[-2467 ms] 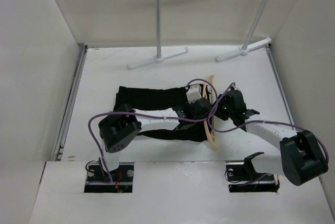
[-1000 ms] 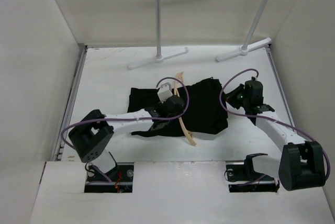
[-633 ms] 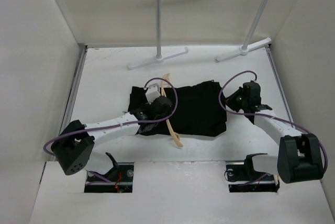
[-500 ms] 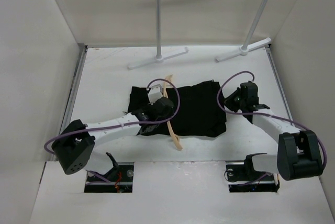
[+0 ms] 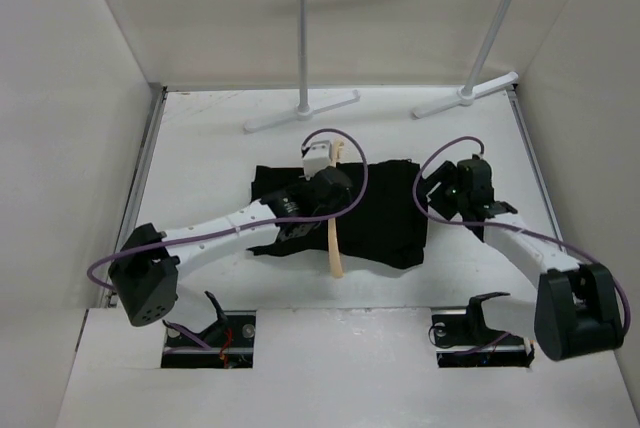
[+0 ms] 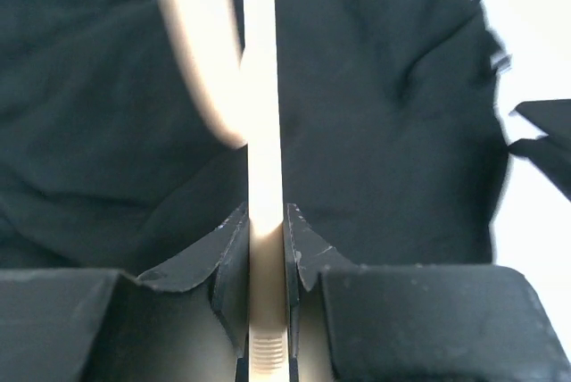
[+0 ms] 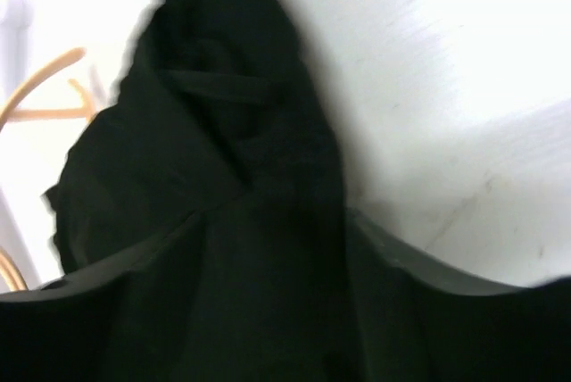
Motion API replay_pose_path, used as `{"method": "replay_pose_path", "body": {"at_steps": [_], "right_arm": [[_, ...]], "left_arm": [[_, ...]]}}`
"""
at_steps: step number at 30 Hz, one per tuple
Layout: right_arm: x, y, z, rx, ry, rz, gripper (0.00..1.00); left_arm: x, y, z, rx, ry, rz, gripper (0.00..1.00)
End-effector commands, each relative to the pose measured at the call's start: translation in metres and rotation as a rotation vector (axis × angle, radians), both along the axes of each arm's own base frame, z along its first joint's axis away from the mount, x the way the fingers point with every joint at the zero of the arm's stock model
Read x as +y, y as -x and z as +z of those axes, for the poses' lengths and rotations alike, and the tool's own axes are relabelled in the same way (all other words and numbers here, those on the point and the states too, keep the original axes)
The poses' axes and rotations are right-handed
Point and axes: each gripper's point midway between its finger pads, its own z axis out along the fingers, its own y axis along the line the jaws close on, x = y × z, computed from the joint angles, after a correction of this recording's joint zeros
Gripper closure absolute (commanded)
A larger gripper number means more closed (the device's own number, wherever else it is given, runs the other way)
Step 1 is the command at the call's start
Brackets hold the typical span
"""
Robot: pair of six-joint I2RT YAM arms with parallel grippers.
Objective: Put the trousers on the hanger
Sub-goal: Place the trousers on the hanger, then place the hanger at the clothesline.
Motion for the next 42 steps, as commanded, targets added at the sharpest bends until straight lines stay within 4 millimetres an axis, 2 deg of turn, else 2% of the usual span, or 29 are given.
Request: {"method": "replay_pose_path", "body": {"at_steps": [1,4,8,10,12,13,16,17,19,21,24,29,37,40,42], "right_arm": [[0.004,0.005,0.055,-0.148,0.028,0.042,0.27],[0.01,0.021,0.101,-0.245,0.042,0.093,0.25],[0.027,0.049,0.18,-0.431,0.031,0.195,0.29],[0.043,0.065,0.22,-0.53,-0.001,0.279,0.42],[0.066,0.085,0.257,-0.619,-0.055,0.387,0.62],[0.077,0.096,0.275,-0.66,-0.086,0.445,0.67],[0.109,0.121,0.31,-0.742,-0.164,0.593,0.67],[0.121,0.129,0.319,-0.762,-0.191,0.642,0.62],[0.145,0.144,0.332,-0.798,-0.24,0.719,0.47],[0.167,0.15,0.335,-0.808,-0.279,0.77,0.35],[0.194,0.147,0.332,-0.799,-0.291,0.818,0.28],[0.22,0.128,0.32,-0.787,-0.265,0.814,0.28],[0.232,0.113,0.287,-0.734,-0.218,0.778,0.35],[0.235,0.112,0.284,-0.743,-0.224,0.764,0.53],[0.236,0.113,0.284,-0.747,-0.226,0.762,0.7]], "left_arm": [[-0.011,-0.008,0.094,-0.157,0.071,-0.04,0.98],[-0.016,-0.006,0.138,-0.22,0.069,-0.086,0.98],[-0.01,-0.008,0.196,-0.307,0.101,-0.112,0.98],[-0.008,-0.01,0.224,-0.348,0.122,-0.122,0.97],[-0.011,-0.012,0.241,-0.369,0.138,-0.142,0.97],[-0.014,-0.012,0.248,-0.375,0.147,-0.151,0.97],[-0.023,-0.016,0.26,-0.388,0.159,-0.177,0.97],[-0.026,-0.018,0.263,-0.393,0.161,-0.182,0.97],[-0.031,-0.024,0.267,-0.407,0.163,-0.185,0.97],[-0.036,-0.029,0.269,-0.418,0.165,-0.188,0.97],[-0.044,-0.033,0.272,-0.433,0.178,-0.201,0.97],[-0.052,-0.035,0.27,-0.43,0.181,-0.216,0.97],[-0.051,-0.034,0.269,-0.427,0.184,-0.218,0.97],[-0.05,-0.033,0.269,-0.426,0.186,-0.216,0.97],[-0.048,-0.033,0.269,-0.426,0.188,-0.211,0.97]]}}
